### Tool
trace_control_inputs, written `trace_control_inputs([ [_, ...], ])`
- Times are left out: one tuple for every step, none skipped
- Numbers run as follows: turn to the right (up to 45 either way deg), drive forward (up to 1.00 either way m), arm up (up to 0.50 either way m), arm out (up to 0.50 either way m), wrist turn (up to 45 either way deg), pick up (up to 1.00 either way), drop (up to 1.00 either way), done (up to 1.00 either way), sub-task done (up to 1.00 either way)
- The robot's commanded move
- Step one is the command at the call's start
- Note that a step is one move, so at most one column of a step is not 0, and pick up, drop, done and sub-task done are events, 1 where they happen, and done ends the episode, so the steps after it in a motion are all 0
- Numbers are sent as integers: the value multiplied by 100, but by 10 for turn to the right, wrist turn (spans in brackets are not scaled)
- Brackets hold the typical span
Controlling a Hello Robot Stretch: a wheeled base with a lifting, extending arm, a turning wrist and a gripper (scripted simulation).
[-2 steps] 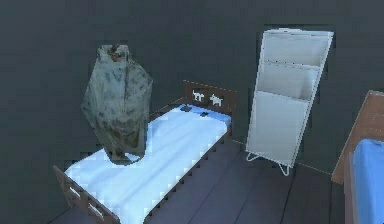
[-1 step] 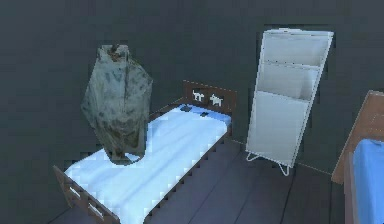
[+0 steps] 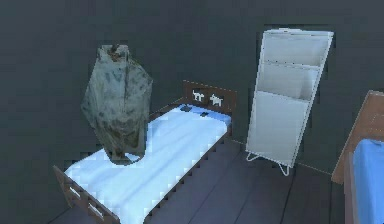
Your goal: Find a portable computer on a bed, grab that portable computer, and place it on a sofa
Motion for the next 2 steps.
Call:
trace_control_inputs([
  [0, 0, 0, 0, 300, 0, 0, 0, 0],
  [0, 0, 0, 0, 0, 100, 0, 0, 0],
])
